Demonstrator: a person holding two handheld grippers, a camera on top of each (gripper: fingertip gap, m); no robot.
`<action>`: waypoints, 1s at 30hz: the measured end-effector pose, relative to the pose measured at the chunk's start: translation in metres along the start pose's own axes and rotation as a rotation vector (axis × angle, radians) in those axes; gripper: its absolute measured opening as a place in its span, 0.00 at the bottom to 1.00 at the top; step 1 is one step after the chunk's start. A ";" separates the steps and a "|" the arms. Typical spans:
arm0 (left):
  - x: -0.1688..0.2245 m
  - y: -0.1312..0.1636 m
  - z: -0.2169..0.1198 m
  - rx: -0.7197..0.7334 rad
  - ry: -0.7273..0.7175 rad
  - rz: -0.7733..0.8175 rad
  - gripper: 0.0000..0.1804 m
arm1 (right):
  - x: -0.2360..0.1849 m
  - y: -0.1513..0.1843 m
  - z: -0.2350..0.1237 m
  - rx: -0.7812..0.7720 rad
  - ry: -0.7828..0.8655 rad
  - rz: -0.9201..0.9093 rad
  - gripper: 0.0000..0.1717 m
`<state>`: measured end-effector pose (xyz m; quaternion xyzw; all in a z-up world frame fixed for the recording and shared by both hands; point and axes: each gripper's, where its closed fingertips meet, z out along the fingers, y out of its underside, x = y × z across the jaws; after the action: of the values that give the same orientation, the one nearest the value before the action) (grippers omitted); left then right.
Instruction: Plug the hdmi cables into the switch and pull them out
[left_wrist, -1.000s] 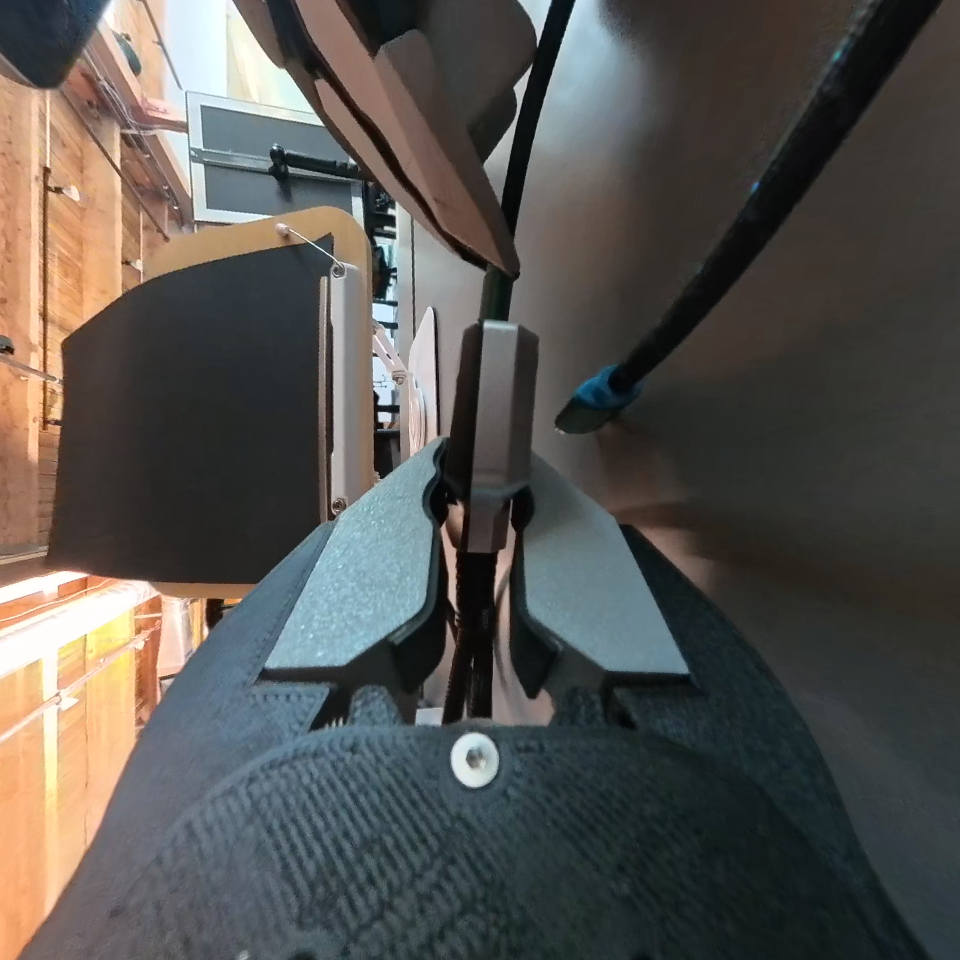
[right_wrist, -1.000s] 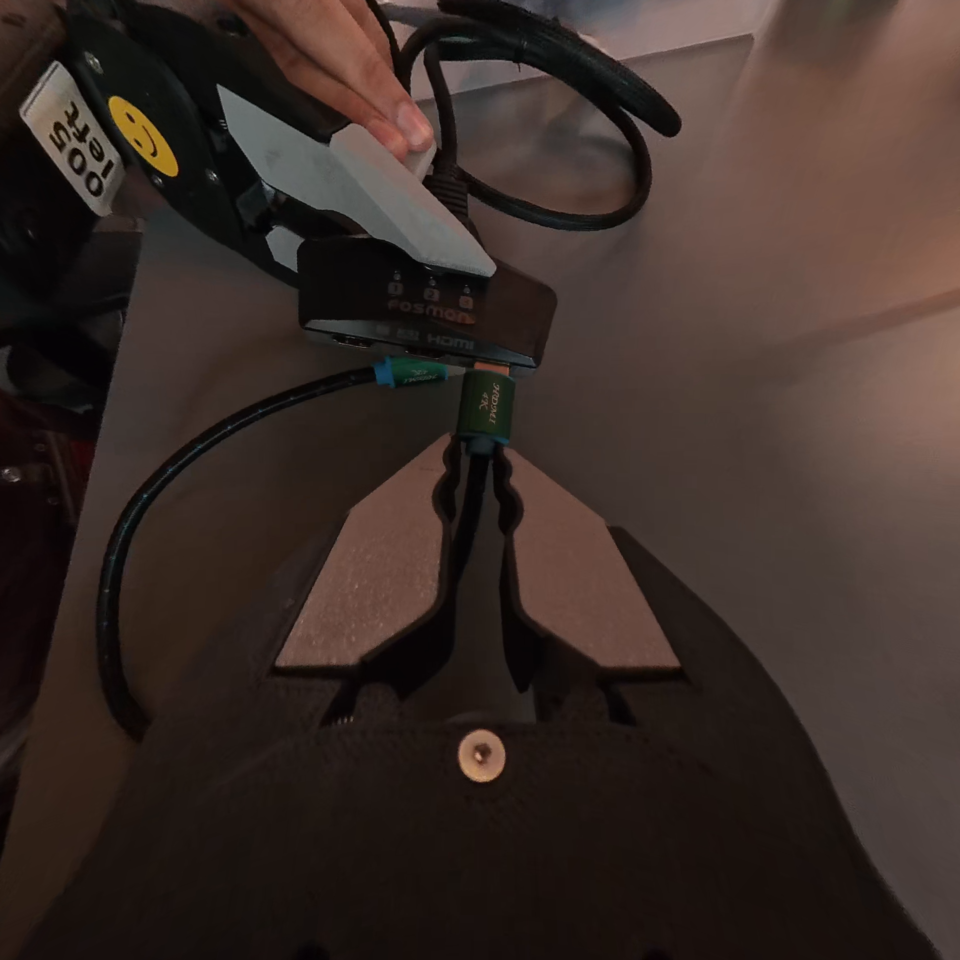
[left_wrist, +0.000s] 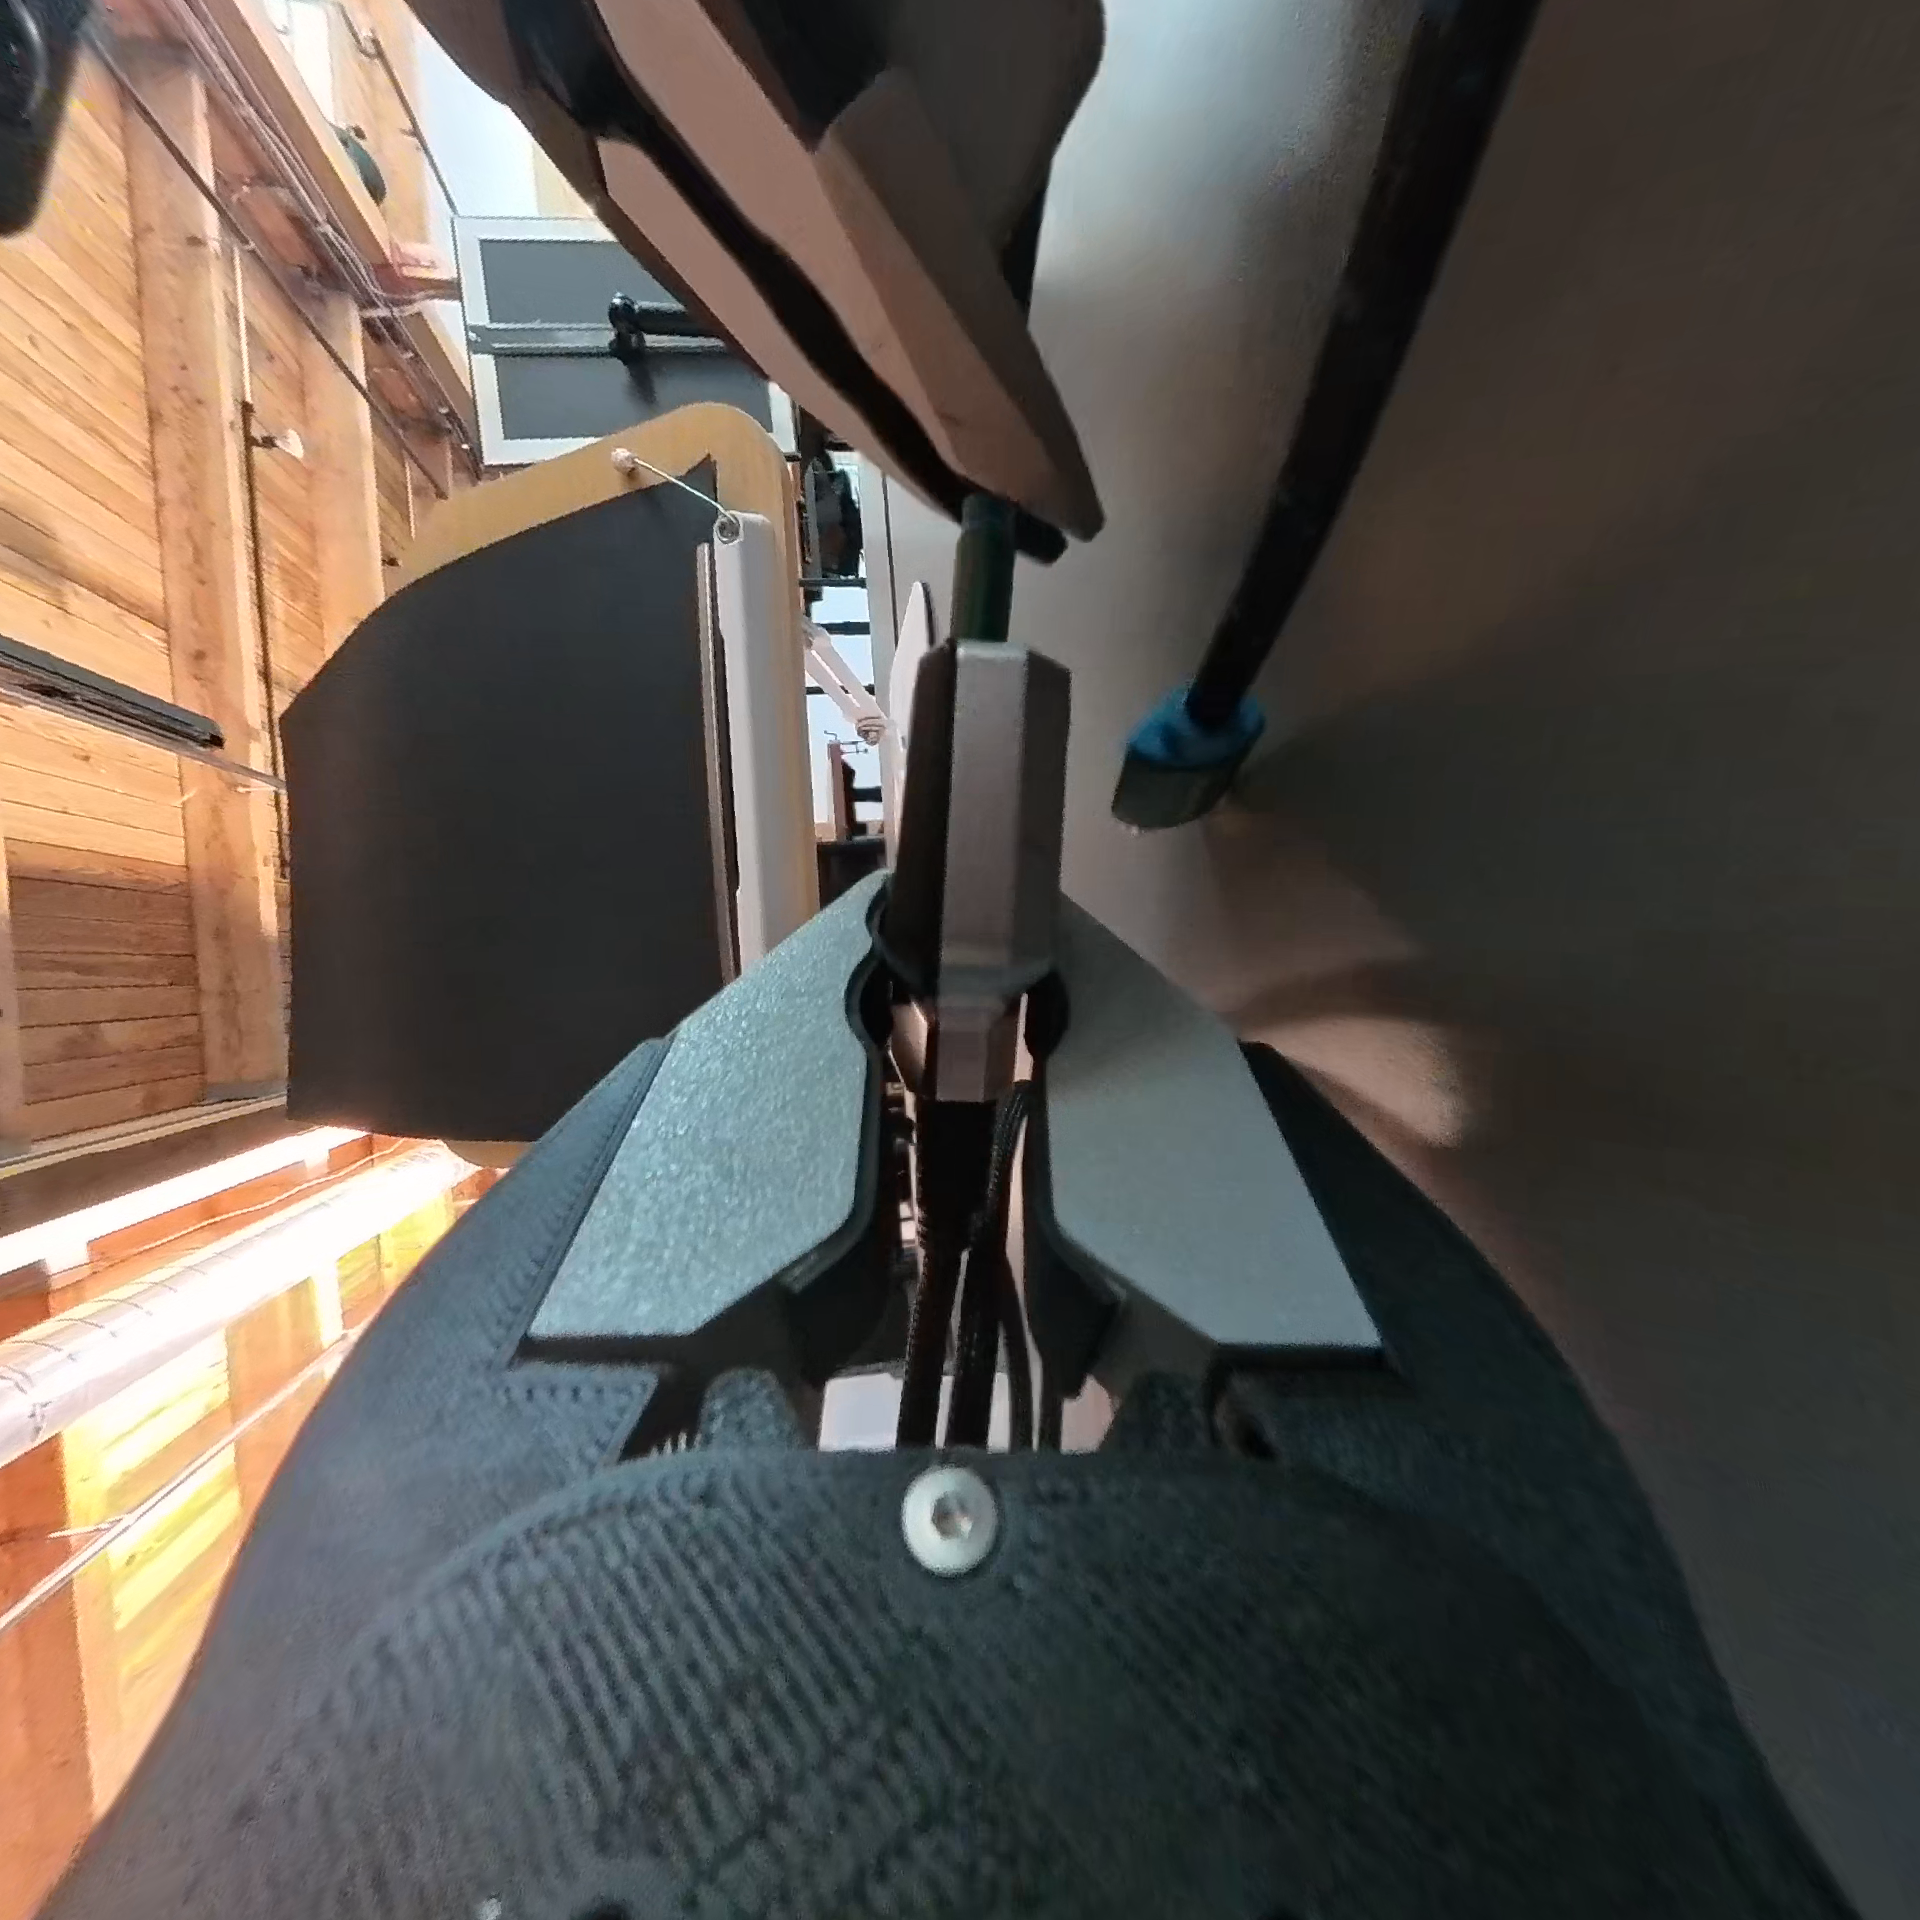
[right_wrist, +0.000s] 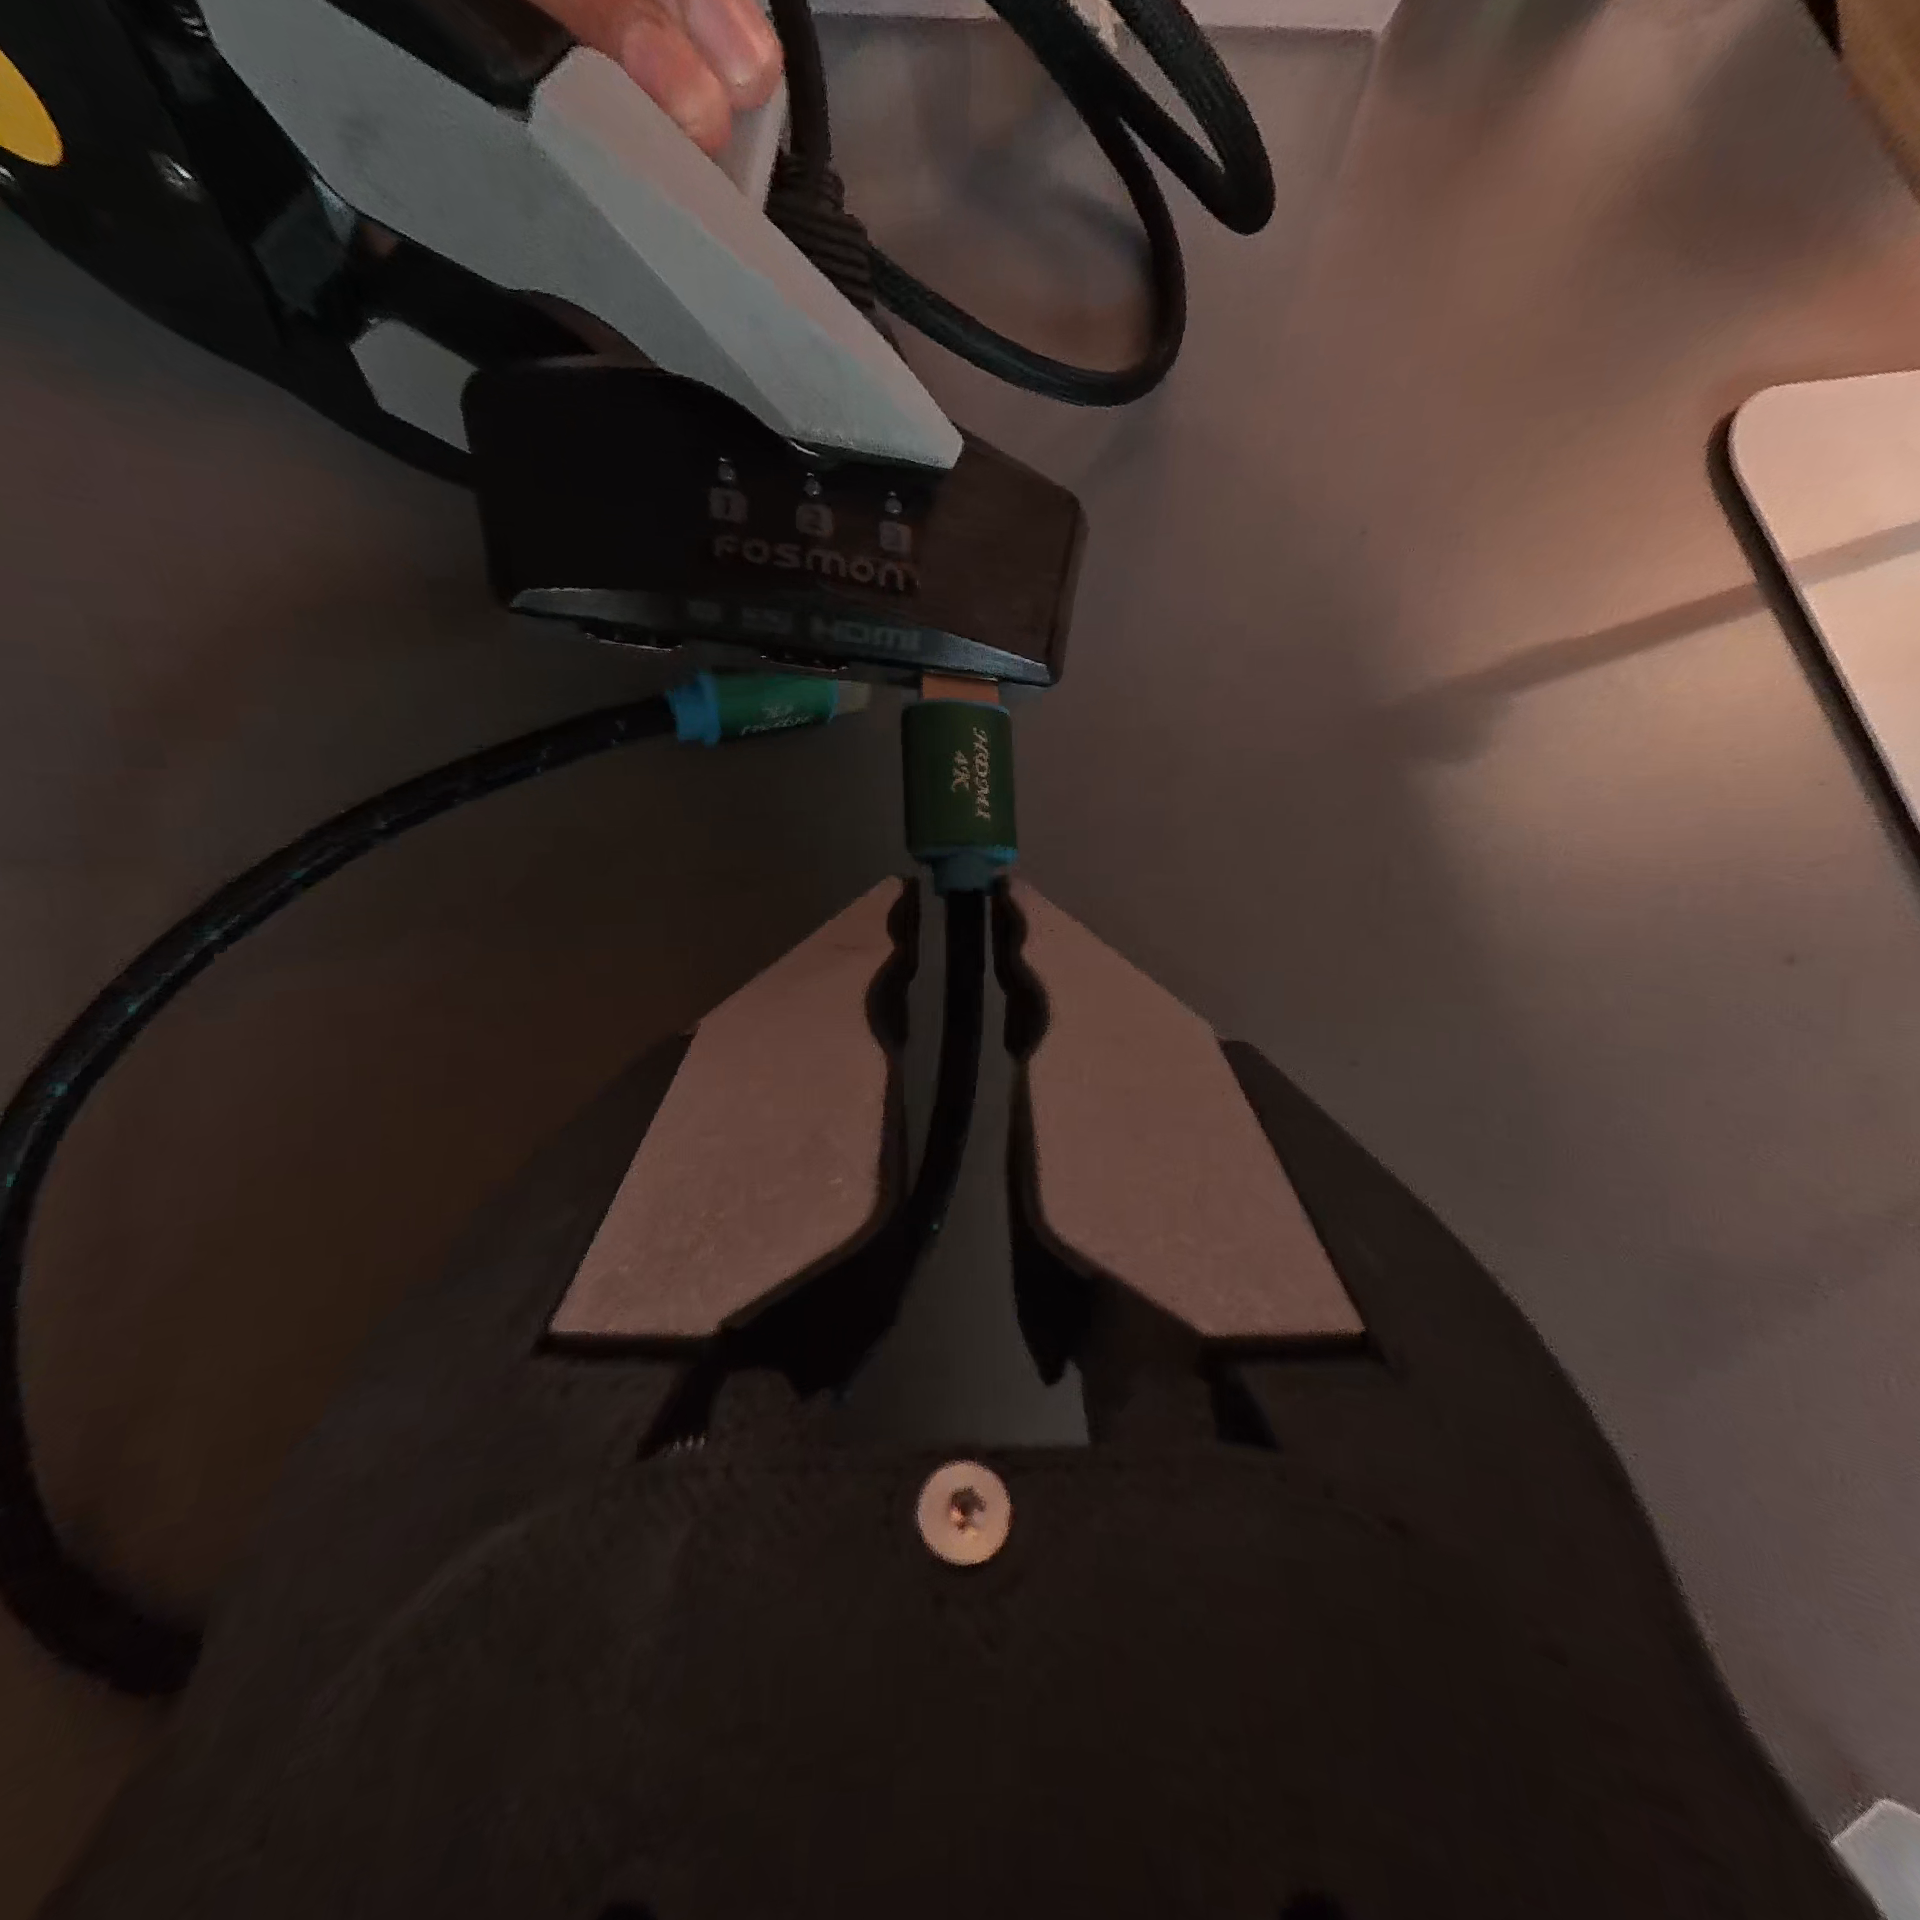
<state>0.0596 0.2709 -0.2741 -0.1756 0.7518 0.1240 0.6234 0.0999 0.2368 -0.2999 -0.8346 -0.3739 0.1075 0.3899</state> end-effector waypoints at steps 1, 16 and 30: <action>0.000 0.000 0.000 0.001 -0.002 0.005 0.11 | 0.001 0.000 0.000 0.001 0.016 -0.008 0.05; -0.001 -0.007 -0.008 0.094 0.057 -0.159 0.11 | -0.012 -0.008 -0.006 0.094 -0.190 0.082 0.04; 0.006 -0.007 -0.004 0.085 0.070 -0.137 0.11 | -0.019 -0.010 -0.004 0.091 -0.195 0.049 0.04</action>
<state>0.0577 0.2619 -0.2793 -0.2042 0.7639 0.0427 0.6106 0.0830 0.2259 -0.2919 -0.8106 -0.3842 0.2144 0.3865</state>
